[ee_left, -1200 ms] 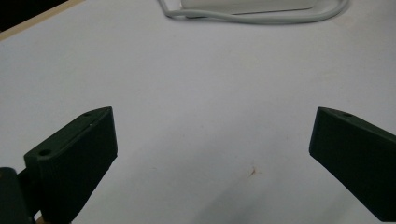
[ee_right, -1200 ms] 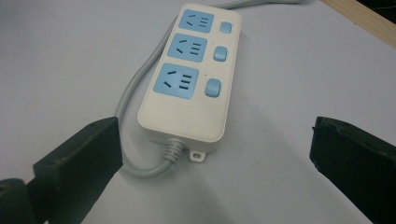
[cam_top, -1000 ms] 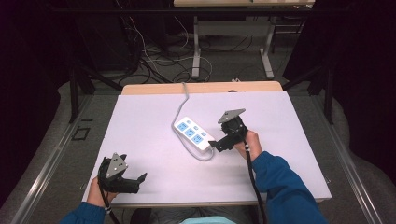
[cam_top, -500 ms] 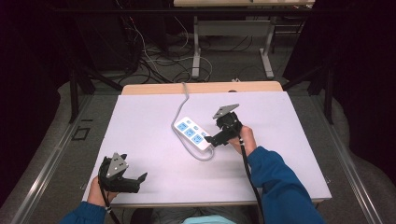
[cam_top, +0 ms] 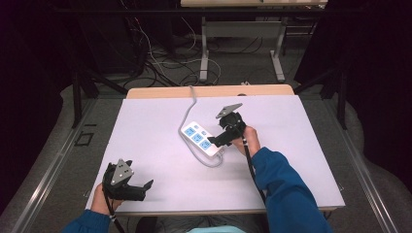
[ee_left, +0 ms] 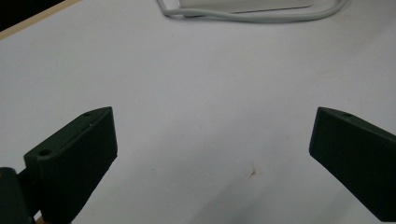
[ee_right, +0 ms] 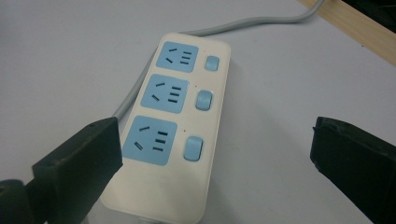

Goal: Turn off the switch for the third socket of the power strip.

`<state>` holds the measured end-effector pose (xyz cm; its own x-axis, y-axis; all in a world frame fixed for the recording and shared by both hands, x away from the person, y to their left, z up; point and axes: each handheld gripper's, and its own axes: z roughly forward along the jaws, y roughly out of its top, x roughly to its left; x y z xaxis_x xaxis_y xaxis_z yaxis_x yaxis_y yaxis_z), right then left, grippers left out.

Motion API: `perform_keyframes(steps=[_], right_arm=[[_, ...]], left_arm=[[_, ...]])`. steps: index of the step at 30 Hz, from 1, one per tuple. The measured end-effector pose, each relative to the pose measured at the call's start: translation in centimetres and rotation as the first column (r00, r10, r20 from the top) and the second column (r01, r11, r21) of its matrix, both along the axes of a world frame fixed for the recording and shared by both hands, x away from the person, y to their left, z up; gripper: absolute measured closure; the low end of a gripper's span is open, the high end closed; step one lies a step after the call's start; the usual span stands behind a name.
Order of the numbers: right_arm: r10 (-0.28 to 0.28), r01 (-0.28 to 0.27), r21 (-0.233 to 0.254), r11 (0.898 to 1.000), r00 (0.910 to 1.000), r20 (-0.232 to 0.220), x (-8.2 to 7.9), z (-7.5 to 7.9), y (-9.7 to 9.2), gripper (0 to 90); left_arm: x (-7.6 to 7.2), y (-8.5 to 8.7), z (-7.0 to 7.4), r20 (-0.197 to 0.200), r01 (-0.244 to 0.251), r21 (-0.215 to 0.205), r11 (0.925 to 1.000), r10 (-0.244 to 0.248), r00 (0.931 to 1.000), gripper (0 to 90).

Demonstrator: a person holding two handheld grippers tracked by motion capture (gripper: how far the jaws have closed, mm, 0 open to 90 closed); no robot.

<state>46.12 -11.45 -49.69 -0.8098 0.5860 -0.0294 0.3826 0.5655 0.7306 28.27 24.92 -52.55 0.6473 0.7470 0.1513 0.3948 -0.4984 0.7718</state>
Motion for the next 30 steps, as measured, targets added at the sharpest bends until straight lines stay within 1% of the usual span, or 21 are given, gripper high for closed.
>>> perform_keyframes(steps=[1, 2, 4, 5, 7, 8, 9, 10, 12, 14, 15, 17, 19, 20, 23, 25, 26, 27, 28, 29, 30], right_arm=[[0.000, 0.000, 0.005, 1.000, 1.0000, 0.003, 0.1, 0.0, 0.2, 1.3], [0.001, -0.001, 0.018, 1.000, 0.9997, 0.024, 0.3, -0.1, 0.4, 1.2], [-0.003, 0.003, 0.008, 1.000, 1.0000, 0.005, 0.5, 0.0, 0.8, 0.1], [-0.007, 0.007, 0.010, 1.000, 0.9999, 0.012, 0.7, -0.1, 1.0, 0.0], [0.010, -0.010, 0.006, 1.000, 0.9999, 0.013, 1.1, -0.1, 1.4, 0.0], [-0.003, 0.003, 0.005, 1.000, 1.0000, -0.001, 1.1, 0.0, 1.6, 0.0], [0.003, -0.003, 0.001, 1.000, 1.0000, 0.004, 1.3, -0.1, 1.7, 0.0], [-0.010, 0.010, 0.008, 1.000, 0.9999, 0.007, 1.4, -0.1, 1.9, 0.0], [-0.004, 0.004, 0.004, 1.000, 1.0000, 0.009, 1.6, -0.1, 2.2, 0.0], [0.004, -0.004, -0.010, 1.000, 1.0000, -0.004, 1.9, -0.1, 2.3, 0.0], [-0.008, 0.008, -0.002, 1.000, 1.0000, -0.003, 1.9, -0.1, 2.5, 0.0], [-0.007, 0.007, -0.005, 1.000, 1.0000, -0.002, 2.3, -0.1, 2.6, 0.0], [-0.013, 0.013, -0.008, 1.000, 0.9997, -0.021, 2.5, 0.0, 2.8, 0.0], [-0.001, 0.001, -0.002, 1.000, 1.0000, 0.000, 2.7, -0.1, 2.9, 0.0], [-0.005, 0.005, -0.008, 1.000, 1.0000, -0.008, 3.0, -0.1, 3.3, 0.0], [-0.012, 0.012, -0.011, 1.000, 0.9993, -0.035, 3.1, -0.1, 3.5, 0.0], [-0.001, 0.001, 0.006, 1.000, 1.0000, -0.005, 3.3, -0.3, 3.6, 0.0], [-0.008, 0.008, -0.003, 1.000, 0.9996, -0.028, 3.4, -0.1, 3.6, 0.0], [-0.010, 0.010, -0.002, 1.000, 0.9994, -0.032, 3.5, -0.1, 3.7, 0.0], [-0.012, 0.012, 0.005, 1.000, 0.9998, -0.017, 3.6, -0.1, 3.8, 0.0], [-0.014, 0.014, -0.001, 1.000, 0.9995, -0.028, 3.7, 0.1, 3.9, 0.0]], left_arm=[[0.0, 0.0, 0.0, -0.002, 0.003, 0.001, 1.0000, -0.003, 1.0000, 1.0], [0.0, 0.0, 0.0, 0.006, 0.004, 0.012, 0.9999, -0.004, 1.0000, 1.0], [0.0, 0.0, 0.0, 0.005, 0.005, 0.010, 0.9999, -0.005, 1.0000, 0.9], [0.0, 0.0, 0.0, 0.006, 0.005, 0.010, 0.9999, -0.005, 1.0000, 0.9], [0.1, 0.0, 0.0, 0.003, 0.007, 0.013, 0.9999, -0.007, 1.0000, 0.9], [0.1, 0.0, -0.1, 0.008, 0.003, 0.005, 1.0000, -0.003, 1.0000, 0.9], [0.1, 0.0, -0.1, 0.000, 0.002, 0.000, 1.0000, -0.002, 1.0000, 0.9], [0.1, 0.0, -0.1, 0.001, 0.003, 0.005, 1.0000, -0.003, 1.0000, 0.9], [0.1, -0.1, 0.0, 0.009, 0.005, 0.009, 1.0000, -0.005, 0.9999, 0.9], [0.0, -0.1, 0.0, -0.001, 0.005, 0.002, 1.0000, -0.005, 1.0000, 0.9], [0.0, 0.0, 0.0, -0.001, 0.006, 0.006, 1.0000, -0.006, 1.0000, 0.9], [0.0, 0.0, 0.0, -0.001, 0.004, 0.003, 1.0000, -0.004, 1.0000, 0.9], [0.1, 0.0, 0.0, -0.001, 0.007, 0.005, 1.0000, -0.007, 1.0000, 0.9], [0.1, 0.0, 0.0, -0.002, 0.009, 0.005, 0.9999, -0.009, 1.0000, 0.9], [0.1, -0.1, -0.1, 0.003, 0.006, 0.000, 1.0000, -0.006, 1.0000, 0.8], [0.1, -0.1, 0.0, 0.003, 0.005, 0.001, 1.0000, -0.006, 1.0000, 0.8], [0.1, -0.1, -0.1, 0.004, 0.005, -0.001, 1.0000, -0.005, 1.0000, 0.9], [0.1, -0.1, 0.0, 0.000, 0.005, 0.002, 1.0000, -0.005, 1.0000, 0.8], [0.1, -0.1, 0.0, 0.001, 0.006, 0.002, 1.0000, -0.006, 1.0000, 0.8], [0.1, -0.1, 0.0, 0.000, 0.006, 0.002, 1.0000, -0.006, 1.0000, 0.8], [0.1, -0.1, 0.0, 0.000, 0.006, 0.002, 1.0000, -0.006, 1.0000, 0.8]])
